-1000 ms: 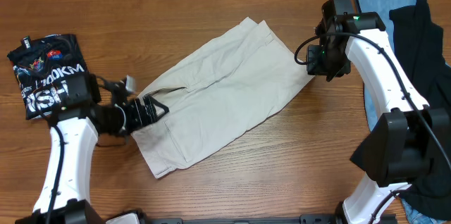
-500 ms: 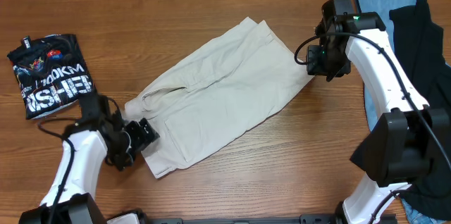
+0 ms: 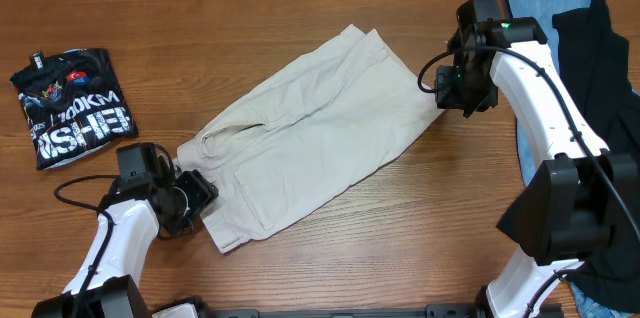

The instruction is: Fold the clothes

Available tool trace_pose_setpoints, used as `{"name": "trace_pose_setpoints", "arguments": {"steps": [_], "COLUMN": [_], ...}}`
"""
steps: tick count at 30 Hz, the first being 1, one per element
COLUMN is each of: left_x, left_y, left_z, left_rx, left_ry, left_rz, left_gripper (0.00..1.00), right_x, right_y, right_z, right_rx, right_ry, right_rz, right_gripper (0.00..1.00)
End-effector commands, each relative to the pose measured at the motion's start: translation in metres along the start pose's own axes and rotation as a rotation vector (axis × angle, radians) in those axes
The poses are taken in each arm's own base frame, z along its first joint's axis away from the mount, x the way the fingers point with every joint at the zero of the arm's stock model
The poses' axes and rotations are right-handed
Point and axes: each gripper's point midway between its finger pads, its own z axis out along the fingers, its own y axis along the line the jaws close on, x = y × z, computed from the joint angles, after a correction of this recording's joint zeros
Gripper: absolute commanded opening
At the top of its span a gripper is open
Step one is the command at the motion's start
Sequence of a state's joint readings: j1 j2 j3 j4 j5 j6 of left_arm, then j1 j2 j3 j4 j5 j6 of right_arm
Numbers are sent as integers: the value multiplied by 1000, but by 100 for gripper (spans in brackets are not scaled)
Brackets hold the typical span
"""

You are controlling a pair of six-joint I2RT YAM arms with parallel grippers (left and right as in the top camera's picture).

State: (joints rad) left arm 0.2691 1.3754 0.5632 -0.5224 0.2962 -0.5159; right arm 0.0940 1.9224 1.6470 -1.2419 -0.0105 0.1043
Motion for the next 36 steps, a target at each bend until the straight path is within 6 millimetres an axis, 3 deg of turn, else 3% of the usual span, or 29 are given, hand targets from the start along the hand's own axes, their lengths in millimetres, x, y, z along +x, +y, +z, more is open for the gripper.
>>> {"name": "trace_pose_setpoints", "arguments": {"steps": [1, 10, 18, 25, 29, 36], "left_x": [22, 24, 15, 4, -15, -63], "left_y": [0, -1, -1, 1, 5, 9], "left_z": [7, 7, 8, 5, -13, -67], "left_rx": [37, 48, 40, 20, -11, -33], "left_ry": [83, 95, 53, 18, -4, -77], "left_rz": [-19, -22, -10, 12, 14, 40], "left_gripper": [51, 41, 7, 4, 4, 4], "right_x": [0, 0, 0, 0, 1, -2], "right_y": [-2, -2, -2, -2, -1, 13], "right_z": [2, 2, 2, 2, 2, 2], "right_rx": [10, 10, 10, 10, 5, -65], "right_ry": [2, 3, 3, 3, 7, -3], "right_rz": [-2, -2, -2, -2, -2, -15], "right_gripper": [40, 40, 40, 40, 40, 40]}}
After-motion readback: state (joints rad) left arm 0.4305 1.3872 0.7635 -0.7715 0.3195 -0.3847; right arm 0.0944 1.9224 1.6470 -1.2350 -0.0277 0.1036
